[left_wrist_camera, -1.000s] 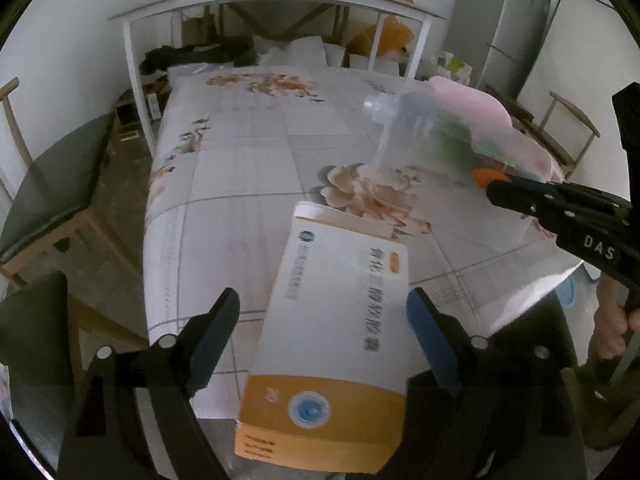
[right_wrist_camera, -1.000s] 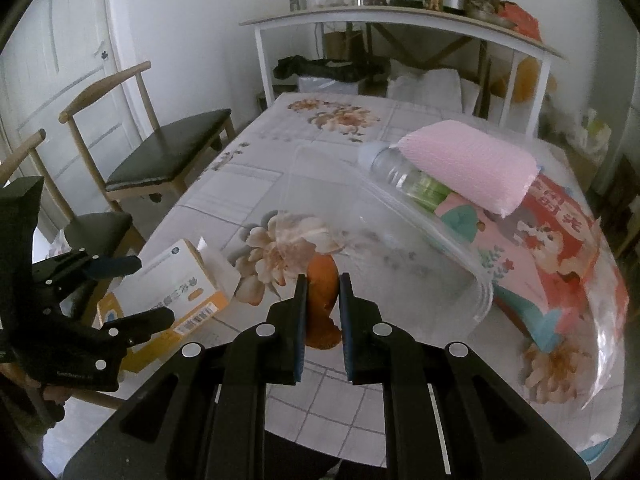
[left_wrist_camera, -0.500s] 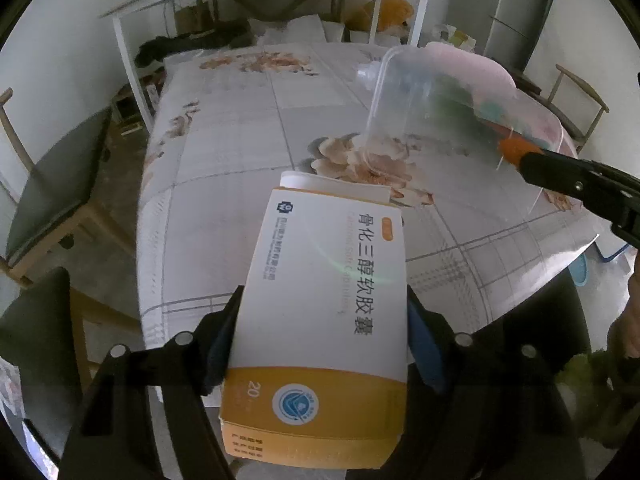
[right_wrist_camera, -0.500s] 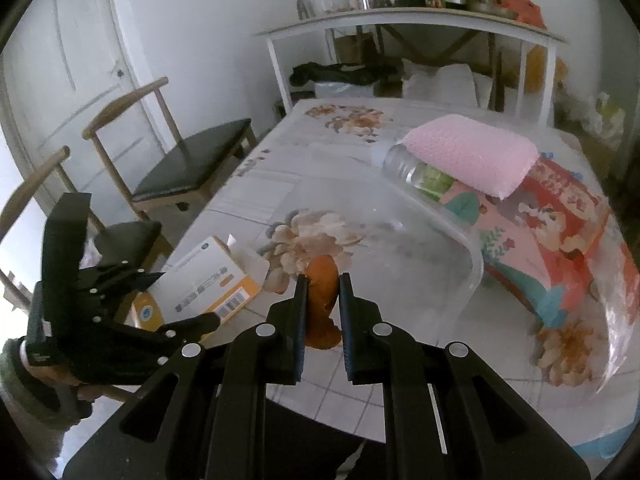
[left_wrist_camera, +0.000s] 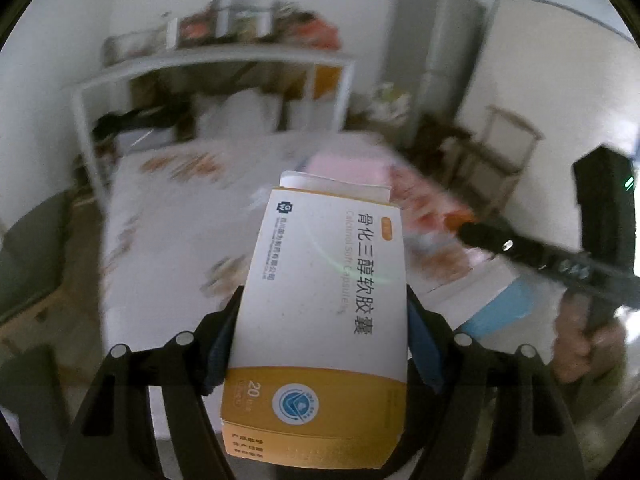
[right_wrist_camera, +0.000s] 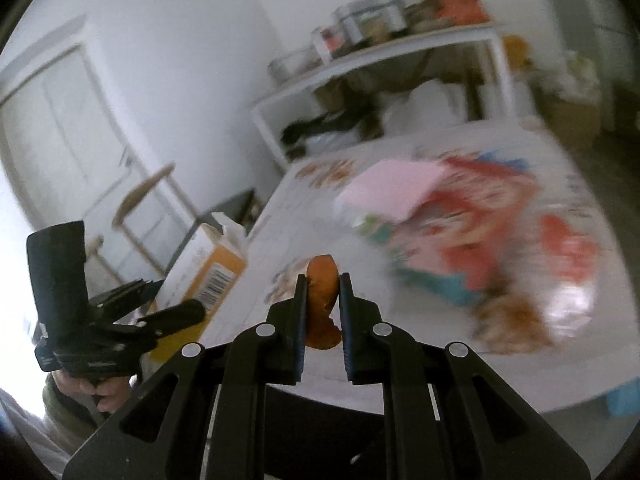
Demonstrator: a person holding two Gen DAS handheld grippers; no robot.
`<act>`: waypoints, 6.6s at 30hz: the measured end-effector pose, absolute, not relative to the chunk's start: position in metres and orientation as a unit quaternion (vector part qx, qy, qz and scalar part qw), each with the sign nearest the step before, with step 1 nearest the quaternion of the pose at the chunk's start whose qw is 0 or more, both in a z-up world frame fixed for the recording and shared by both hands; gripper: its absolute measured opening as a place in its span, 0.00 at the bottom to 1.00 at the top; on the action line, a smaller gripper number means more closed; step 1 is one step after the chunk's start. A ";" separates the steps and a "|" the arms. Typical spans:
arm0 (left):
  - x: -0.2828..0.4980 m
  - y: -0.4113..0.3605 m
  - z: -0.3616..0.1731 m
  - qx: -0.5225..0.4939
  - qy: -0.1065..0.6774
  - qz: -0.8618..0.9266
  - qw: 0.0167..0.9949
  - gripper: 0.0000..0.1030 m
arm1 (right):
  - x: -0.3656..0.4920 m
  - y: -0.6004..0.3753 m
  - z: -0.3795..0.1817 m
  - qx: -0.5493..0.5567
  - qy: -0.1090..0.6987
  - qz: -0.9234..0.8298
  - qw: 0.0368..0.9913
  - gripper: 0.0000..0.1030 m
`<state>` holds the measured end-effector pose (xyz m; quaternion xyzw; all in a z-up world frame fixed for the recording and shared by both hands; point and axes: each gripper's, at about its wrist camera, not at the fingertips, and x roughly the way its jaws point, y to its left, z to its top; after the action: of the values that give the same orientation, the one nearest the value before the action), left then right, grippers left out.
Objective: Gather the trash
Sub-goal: 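Carry the box and orange scrap to the wastebasket and release both, then move both tools back over the table toward the clear plastic container, then grasp the rim of the clear plastic container with the left gripper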
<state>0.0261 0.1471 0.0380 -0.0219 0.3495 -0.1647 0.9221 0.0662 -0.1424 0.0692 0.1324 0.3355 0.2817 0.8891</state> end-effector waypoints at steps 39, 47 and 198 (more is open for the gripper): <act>0.201 -0.438 -0.062 -0.002 0.546 -0.423 0.723 0.93 | -0.020 -0.640 -0.169 0.586 0.300 -0.228 0.717 0.61; 0.151 -0.336 -0.010 -0.013 0.489 -0.465 0.737 0.93 | -0.045 -0.587 -0.125 0.541 0.309 -0.175 0.762 0.63; 0.092 0.198 -0.072 -0.127 0.458 -0.065 0.877 0.17 | 0.257 -0.017 0.056 -0.265 0.465 0.362 0.763 0.92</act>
<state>0.0919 0.1975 -0.0717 -0.1267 0.4584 -0.0650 0.8773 0.2566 -0.0172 0.0555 -0.2653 0.4649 0.3622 0.7631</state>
